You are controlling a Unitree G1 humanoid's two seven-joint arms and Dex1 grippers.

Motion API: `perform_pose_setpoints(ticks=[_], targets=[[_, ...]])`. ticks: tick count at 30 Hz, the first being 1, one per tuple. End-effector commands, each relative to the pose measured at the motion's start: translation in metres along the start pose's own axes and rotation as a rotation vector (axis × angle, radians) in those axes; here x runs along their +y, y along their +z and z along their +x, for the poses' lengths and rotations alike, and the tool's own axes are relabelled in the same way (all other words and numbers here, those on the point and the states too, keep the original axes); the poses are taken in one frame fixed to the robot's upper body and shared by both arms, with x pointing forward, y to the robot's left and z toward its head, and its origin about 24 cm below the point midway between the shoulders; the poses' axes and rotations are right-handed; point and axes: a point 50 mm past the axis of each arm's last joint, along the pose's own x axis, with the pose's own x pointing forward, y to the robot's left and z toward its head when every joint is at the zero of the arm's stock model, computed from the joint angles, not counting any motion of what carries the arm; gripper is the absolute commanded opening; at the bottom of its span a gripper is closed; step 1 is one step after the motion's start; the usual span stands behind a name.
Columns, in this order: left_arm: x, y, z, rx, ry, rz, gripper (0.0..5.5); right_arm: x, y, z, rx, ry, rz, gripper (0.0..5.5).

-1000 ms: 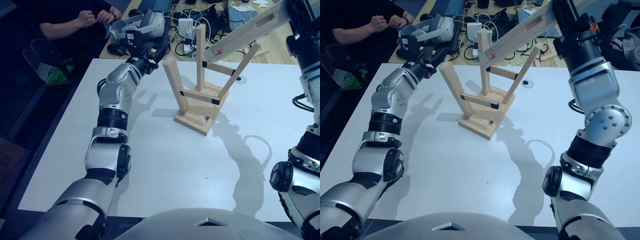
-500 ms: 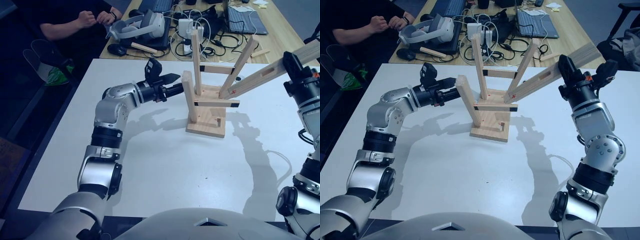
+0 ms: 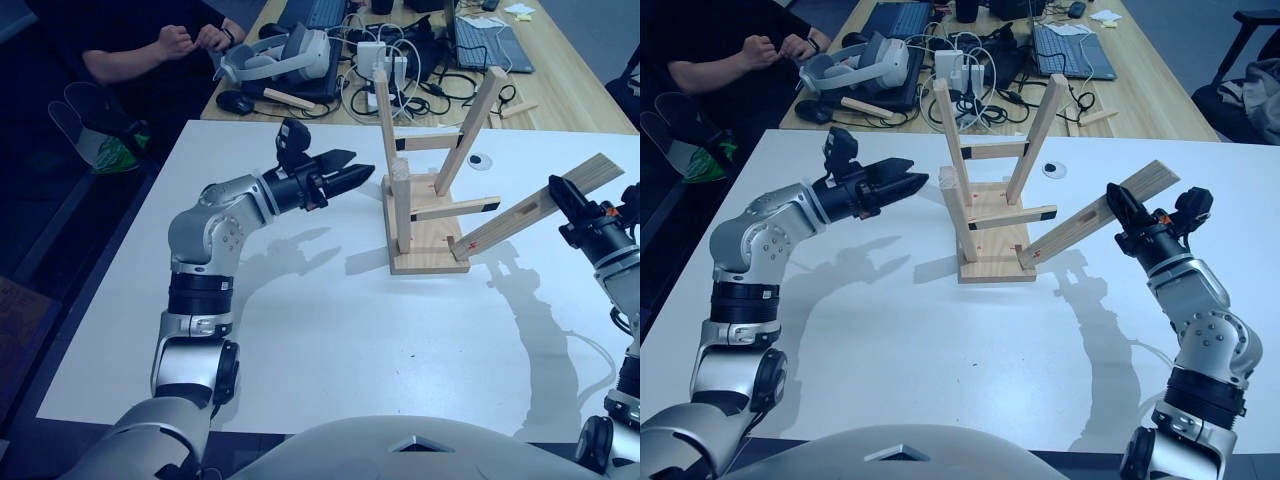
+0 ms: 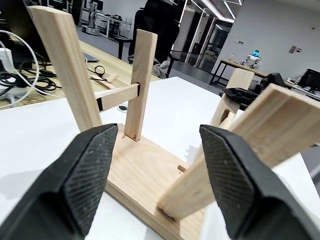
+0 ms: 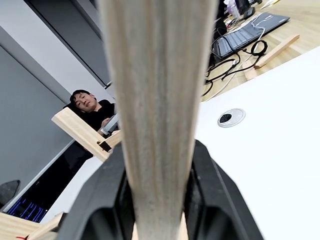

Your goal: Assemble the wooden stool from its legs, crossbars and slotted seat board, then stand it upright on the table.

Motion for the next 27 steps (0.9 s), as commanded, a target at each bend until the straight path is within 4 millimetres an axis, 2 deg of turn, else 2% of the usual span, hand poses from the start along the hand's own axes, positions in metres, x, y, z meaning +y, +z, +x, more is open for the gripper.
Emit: perform_pose_setpoints(ticks=[1, 10, 16, 18, 23, 27], targets=[[0.011, 0.012, 0.002, -0.077, 0.103, -0.005, 3.02, -0.007, -0.011, 0.003, 0.021, -0.058, -0.031, 0.99], [0.016, 0.01, 0.004, -0.136, 0.178, -0.036, 3.02, 0.003, -0.03, 0.008, 0.073, -0.039, -0.16, 0.99], [0.018, 0.01, 0.004, -0.162, 0.209, -0.04, 3.02, -0.006, -0.046, -0.002, 0.176, -0.08, -0.235, 0.99], [0.019, 0.008, 0.004, -0.164, 0.218, -0.042, 3.02, -0.009, -0.043, -0.002, 0.193, -0.071, -0.281, 0.99], [0.02, 0.004, 0.005, -0.165, 0.229, -0.043, 3.02, -0.002, -0.025, 0.015, 0.214, 0.029, -0.336, 0.99], [0.019, 0.004, 0.007, -0.176, 0.233, -0.042, 3.02, 0.004, -0.026, 0.023, 0.268, 0.089, -0.316, 0.99]])
